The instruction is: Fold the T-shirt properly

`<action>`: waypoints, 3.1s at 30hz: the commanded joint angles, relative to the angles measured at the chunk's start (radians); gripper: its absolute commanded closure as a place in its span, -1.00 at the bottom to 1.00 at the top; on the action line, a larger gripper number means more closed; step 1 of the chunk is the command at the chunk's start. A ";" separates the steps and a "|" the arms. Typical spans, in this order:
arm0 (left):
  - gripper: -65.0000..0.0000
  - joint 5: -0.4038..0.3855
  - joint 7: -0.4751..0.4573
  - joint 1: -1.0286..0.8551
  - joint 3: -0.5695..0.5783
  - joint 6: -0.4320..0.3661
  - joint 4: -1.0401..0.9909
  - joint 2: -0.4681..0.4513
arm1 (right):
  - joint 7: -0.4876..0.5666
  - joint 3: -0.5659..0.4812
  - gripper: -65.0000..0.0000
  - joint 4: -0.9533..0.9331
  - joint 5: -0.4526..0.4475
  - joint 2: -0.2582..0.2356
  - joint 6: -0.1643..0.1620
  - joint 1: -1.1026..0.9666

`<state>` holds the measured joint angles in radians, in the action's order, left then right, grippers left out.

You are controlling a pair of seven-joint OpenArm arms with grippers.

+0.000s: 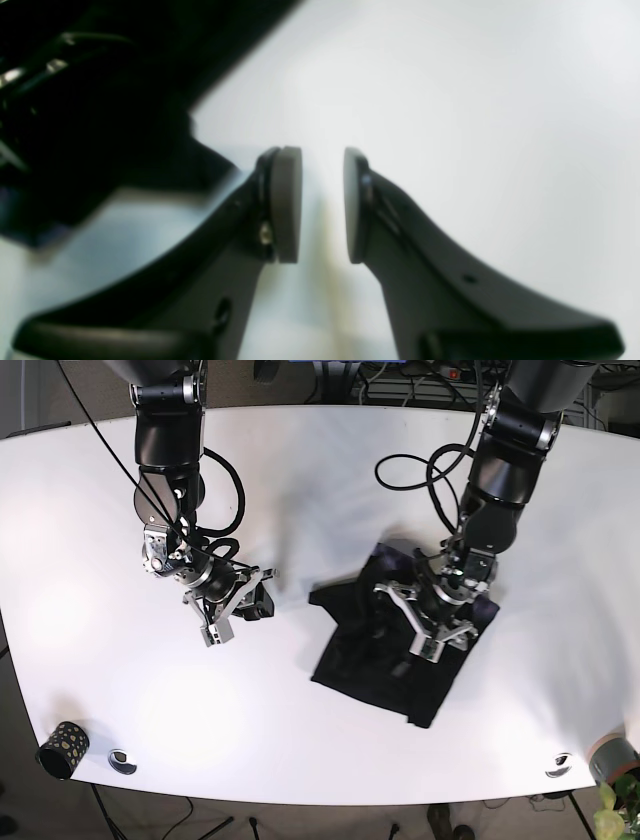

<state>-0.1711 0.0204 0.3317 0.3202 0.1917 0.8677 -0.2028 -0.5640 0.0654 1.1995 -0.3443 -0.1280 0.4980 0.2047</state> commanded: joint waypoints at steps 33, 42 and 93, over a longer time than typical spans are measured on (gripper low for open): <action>-0.62 0.041 0.106 -0.340 -0.608 0.271 -0.044 -0.604 | 0.019 -0.006 0.60 0.305 -0.008 -0.008 0.008 -0.182; -0.62 0.041 0.112 -0.397 -0.737 0.337 0.071 -0.604 | 0.019 -0.006 0.60 0.320 -0.006 -0.012 0.008 -0.196; -0.62 0.246 -0.149 -1.153 -0.410 -0.042 1.036 0.098 | 0.830 0.215 0.58 0.550 0.273 -0.057 -0.164 -0.956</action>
<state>0.0814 -0.1036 -0.7826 -0.0868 0.1535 1.8717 -0.1043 0.2405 0.2768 1.7111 -0.0418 -0.1764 0.3332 -0.7162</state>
